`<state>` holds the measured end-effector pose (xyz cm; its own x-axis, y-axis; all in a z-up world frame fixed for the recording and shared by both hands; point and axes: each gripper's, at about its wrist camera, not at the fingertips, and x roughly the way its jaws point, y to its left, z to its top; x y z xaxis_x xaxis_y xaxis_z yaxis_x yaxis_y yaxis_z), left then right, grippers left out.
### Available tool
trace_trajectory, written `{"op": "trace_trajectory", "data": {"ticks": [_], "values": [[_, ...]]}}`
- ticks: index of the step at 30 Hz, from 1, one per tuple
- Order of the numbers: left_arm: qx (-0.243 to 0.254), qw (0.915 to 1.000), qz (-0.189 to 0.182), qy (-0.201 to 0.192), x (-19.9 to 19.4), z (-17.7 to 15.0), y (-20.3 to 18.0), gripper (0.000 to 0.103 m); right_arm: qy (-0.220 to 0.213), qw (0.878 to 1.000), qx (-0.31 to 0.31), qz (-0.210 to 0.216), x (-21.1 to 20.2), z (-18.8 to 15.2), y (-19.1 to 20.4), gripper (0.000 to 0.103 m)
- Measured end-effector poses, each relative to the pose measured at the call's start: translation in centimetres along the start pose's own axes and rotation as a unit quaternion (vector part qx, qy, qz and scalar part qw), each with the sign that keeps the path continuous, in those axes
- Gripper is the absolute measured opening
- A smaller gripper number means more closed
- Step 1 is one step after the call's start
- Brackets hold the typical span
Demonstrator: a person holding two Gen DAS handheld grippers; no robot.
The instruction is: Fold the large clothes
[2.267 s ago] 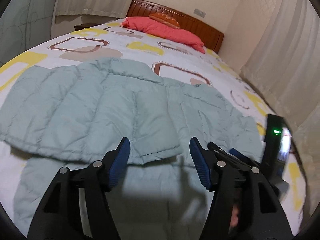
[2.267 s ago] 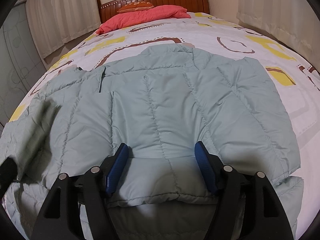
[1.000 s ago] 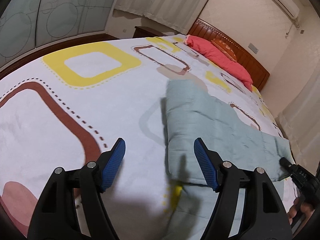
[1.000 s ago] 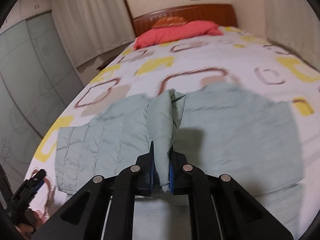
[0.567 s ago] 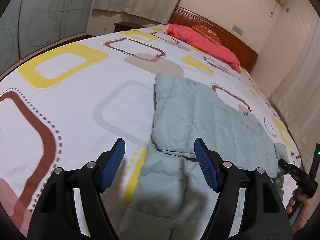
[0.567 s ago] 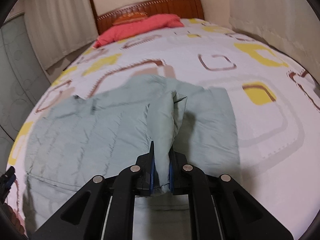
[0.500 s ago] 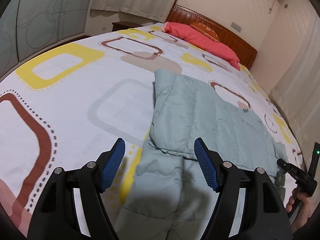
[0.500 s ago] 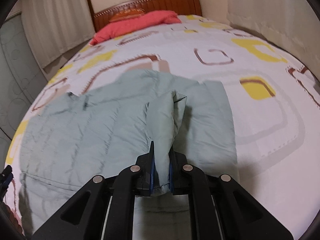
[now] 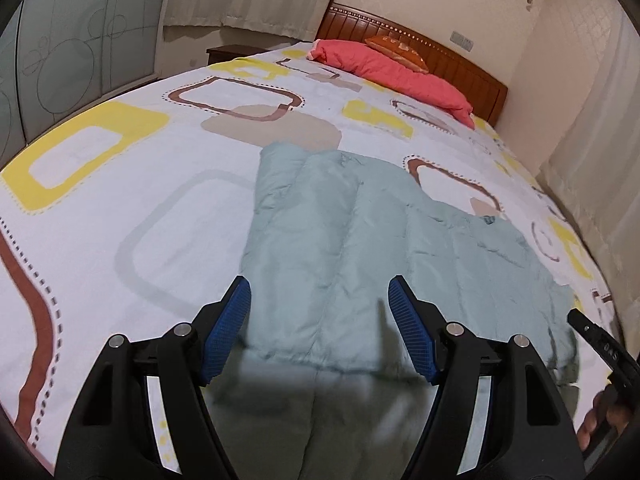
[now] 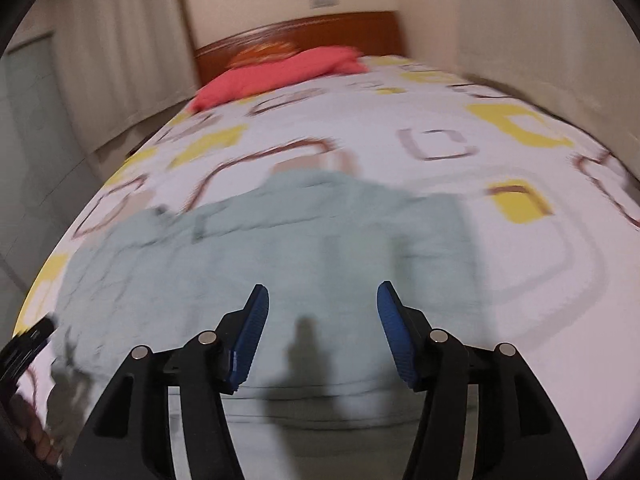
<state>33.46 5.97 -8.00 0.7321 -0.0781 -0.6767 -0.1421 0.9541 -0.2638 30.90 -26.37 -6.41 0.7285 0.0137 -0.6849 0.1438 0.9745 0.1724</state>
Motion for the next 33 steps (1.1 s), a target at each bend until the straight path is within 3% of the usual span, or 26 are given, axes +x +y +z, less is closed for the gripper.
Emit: {"op": "trace_trajectory", "data": {"ticks": [2, 8, 12, 14, 16, 19, 21, 24, 27, 31, 33], "values": [[0.005, 0.9999, 0.013, 0.009, 1.1, -0.1, -0.3, 0.071, 0.017, 1.000, -0.013, 0.017, 1.4, -0.4, 1.7, 0.054], [0.030, 0.9973, 0.060, 0.032, 3.8, -0.9, -0.1, 0.071, 0.069, 0.997, -0.045, -0.004, 6.1, -3.1, 3.7, 0.054], [0.038, 0.9963, 0.071, 0.032, 3.0, -0.9, -0.3, 0.069, 0.075, 0.997, -0.035, 0.000, 5.3, -2.4, 3.6, 0.054], [0.026, 0.9972, 0.068, 0.019, 1.5, -0.6, -0.4, 0.069, 0.063, 0.998, -0.020, 0.008, 4.4, -1.6, 3.4, 0.054], [0.022, 0.9980, 0.056, -0.018, -0.2, 0.2, -0.9, 0.069, 0.045, 0.999, -0.017, 0.007, 3.8, -0.6, 3.5, 0.055], [0.037, 0.9970, 0.049, -0.048, -0.1, 1.6, -2.1, 0.069, 0.033, 0.999, -0.021, -0.003, 4.5, 0.8, 3.9, 0.055], [0.045, 0.9974, 0.049, -0.026, 2.0, 2.0, -2.4, 0.069, 0.035, 0.999, -0.025, -0.013, 5.8, 1.4, 3.9, 0.055], [0.054, 0.9951, 0.056, 0.061, 6.8, 1.4, -1.7, 0.068, 0.081, 0.996, -0.025, -0.021, 9.2, 1.1, 3.4, 0.057], [0.071, 0.9951, 0.060, 0.034, 5.3, 1.9, -2.4, 0.067, 0.079, 0.996, -0.037, -0.022, 8.2, 1.9, 4.0, 0.057], [0.074, 0.9952, 0.056, -0.030, 3.2, 3.5, -3.4, 0.068, 0.046, 0.998, -0.026, -0.017, 6.9, 3.2, 4.0, 0.057], [0.072, 0.9950, 0.063, -0.027, 4.2, 4.2, -3.3, 0.068, 0.044, 0.998, -0.023, -0.042, 7.6, 3.2, 3.6, 0.057]]}}
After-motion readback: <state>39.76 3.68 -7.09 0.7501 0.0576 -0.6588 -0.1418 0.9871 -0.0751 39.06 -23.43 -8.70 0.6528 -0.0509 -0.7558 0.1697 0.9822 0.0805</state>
